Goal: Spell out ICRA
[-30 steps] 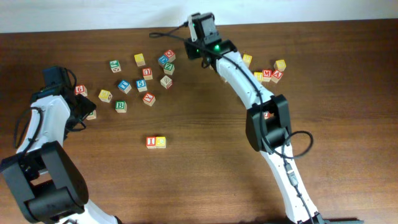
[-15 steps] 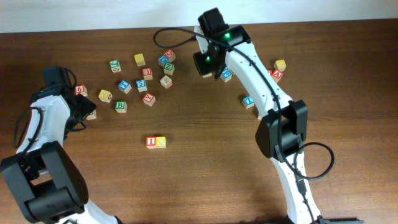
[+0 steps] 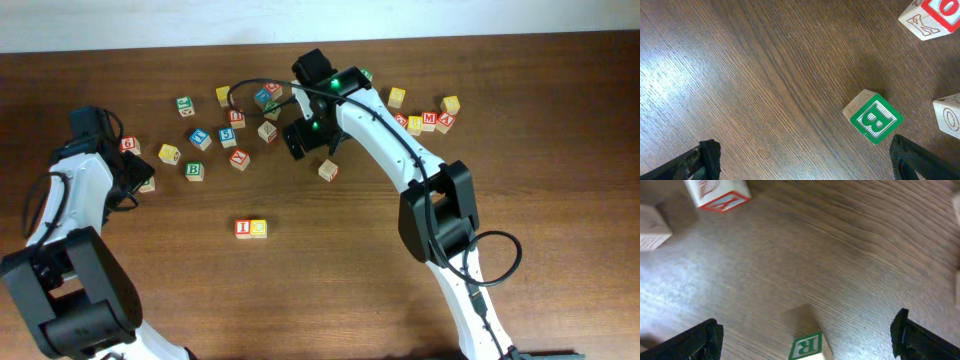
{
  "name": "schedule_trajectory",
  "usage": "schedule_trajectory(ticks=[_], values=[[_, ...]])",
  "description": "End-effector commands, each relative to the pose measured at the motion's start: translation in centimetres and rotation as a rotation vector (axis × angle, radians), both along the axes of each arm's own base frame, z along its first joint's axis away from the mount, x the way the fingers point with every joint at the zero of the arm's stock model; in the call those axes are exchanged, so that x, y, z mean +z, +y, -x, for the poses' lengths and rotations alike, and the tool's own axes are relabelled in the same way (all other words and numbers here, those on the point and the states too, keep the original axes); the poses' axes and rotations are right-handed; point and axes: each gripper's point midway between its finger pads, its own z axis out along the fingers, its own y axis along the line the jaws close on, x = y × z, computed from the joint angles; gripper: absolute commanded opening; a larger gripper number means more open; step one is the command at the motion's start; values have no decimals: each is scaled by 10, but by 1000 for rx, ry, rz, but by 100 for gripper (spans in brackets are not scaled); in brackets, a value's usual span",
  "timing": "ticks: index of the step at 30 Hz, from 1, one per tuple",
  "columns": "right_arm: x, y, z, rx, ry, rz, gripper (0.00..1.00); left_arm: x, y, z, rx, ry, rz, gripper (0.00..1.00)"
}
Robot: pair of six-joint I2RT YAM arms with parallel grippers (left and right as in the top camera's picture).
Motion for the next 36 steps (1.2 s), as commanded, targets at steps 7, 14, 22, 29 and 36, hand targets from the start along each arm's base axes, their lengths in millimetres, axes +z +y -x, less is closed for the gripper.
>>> schedule_trajectory(ticks=[7, 14, 22, 29, 36], values=[[-7, -19, 14, -126, 73, 70, 99, 7, 1, 1, 5, -17, -8, 99], [-24, -29, 33, -161, 157, 111, 38, 7, 1, 1, 5, -17, -8, 100], [-45, -21, 80, -186, 328, 128, 39, 7, 1, 1, 5, -17, -8, 99], [-44, -2, 108, -120, 362, 171, 56, 7, 1, 1, 5, -17, -8, 99], [-44, 8, 113, -102, 365, 157, 68, 7, 1, 1, 5, -17, -8, 99]])
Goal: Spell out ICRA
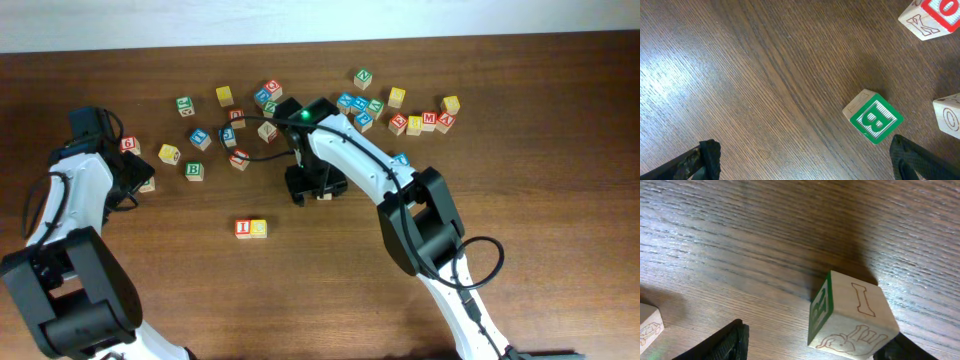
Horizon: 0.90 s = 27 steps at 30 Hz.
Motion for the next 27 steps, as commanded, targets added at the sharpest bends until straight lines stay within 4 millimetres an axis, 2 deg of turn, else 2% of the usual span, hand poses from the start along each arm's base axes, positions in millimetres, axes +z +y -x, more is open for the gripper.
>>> schedule_trajectory(ticks=[1, 5, 10, 20, 27], values=[[-1, 11, 7, -1, 30, -47, 68, 7, 1, 1, 5, -16, -9, 99], [0, 42, 11, 33, 15, -135, 67, 7, 1, 1, 5, -16, -9, 99], [-1, 56, 15, 74, -25, -133, 68, 7, 1, 1, 5, -16, -9, 100], [-2, 54, 15, 74, -27, -124, 68, 7, 1, 1, 5, -16, -9, 99], [-4, 24, 23, 81, -8, 25, 68, 7, 1, 1, 5, -16, -9, 99]])
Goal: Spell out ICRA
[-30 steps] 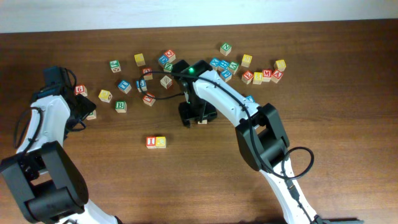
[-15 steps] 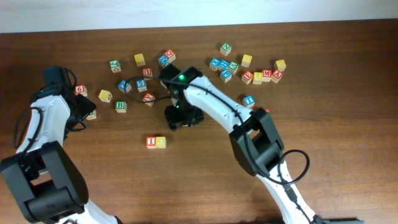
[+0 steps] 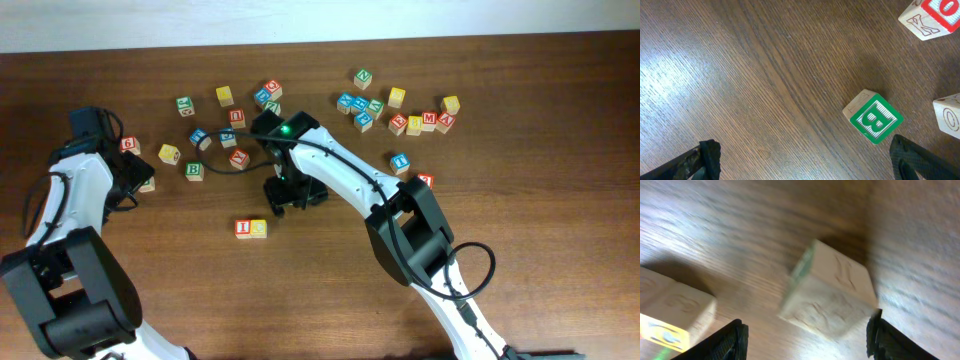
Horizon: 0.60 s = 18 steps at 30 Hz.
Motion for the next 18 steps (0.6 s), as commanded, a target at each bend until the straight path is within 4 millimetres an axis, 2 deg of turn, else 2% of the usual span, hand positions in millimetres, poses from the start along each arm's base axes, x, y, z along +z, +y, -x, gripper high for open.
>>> schedule_trajectory(ticks=[1, 4, 8, 11, 16, 18], values=[[-4, -23, 0, 8, -17, 115, 68, 7, 1, 1, 5, -17, -8, 99], [-4, -40, -5, 19, -54, 205, 69, 7, 1, 1, 5, -17, -8, 99], [-4, -41, -10, 15, -70, 207, 74, 7, 1, 1, 5, -17, -8, 99], [-5, -44, -20, 7, -106, 214, 74, 7, 1, 1, 5, -17, -8, 99], [-3, -70, -42, -31, -195, 315, 74, 7, 1, 1, 5, -17, -8, 99], [-4, -72, -49, -66, -215, 318, 74, 7, 1, 1, 5, -17, -8, 99]])
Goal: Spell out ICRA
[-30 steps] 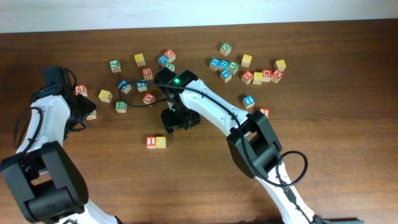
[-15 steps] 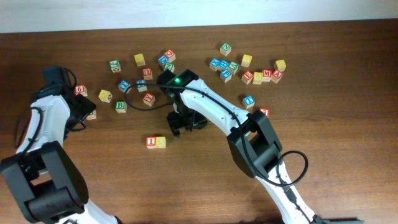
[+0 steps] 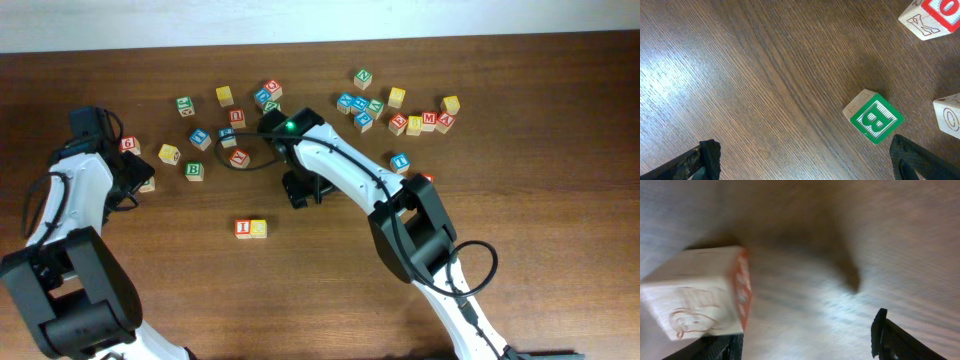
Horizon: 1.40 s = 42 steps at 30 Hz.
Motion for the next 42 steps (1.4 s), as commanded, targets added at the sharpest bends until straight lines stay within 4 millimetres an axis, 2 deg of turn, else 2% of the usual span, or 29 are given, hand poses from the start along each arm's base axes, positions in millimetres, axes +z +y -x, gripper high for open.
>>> schedule_trajectory(ticks=[1, 9, 12, 14, 16, 17, 18, 20, 24, 27, 31, 33, 37, 42], values=[[-3, -18, -21, -65, -75, 54, 74, 7, 1, 1, 5, -17, -8, 99], [-4, -12, -22, -100, -69, 10, 75, 7, 1, 1, 5, -17, -8, 99], [-5, -5, -12, -106, -14, -35, 75, 7, 1, 1, 5, -17, -8, 99], [-5, -8, -5, -107, 17, -23, 73, 7, 1, 1, 5, -17, -8, 99], [-4, -8, 6, -111, 68, -29, 59, 7, 1, 1, 5, -17, -8, 99], [-4, -7, 11, -109, 95, -40, 49, 7, 1, 1, 5, -17, -8, 99], [-3, -5, 15, -102, 114, -53, 43, 7, 1, 1, 5, -17, -8, 100], [-3, 0, 18, -82, 137, -78, 38, 7, 1, 1, 5, -17, -8, 99], [4, 6, 12, 18, 127, -113, 39, 7, 1, 1, 5, -17, -8, 99], [12, 22, 12, 115, 132, -182, 48, 7, 1, 1, 5, -17, -8, 99], [11, 34, 8, 190, 97, -204, 53, 7, 1, 1, 5, -17, -8, 99], [10, 40, 0, 197, 56, -221, 55, 7, 1, 1, 5, -17, -8, 99], [11, 50, -14, 204, -1, -258, 54, 7, 1, 1, 5, -17, -8, 99], [10, 54, -19, 205, -24, -273, 44, 7, 1, 1, 5, -17, -8, 99]])
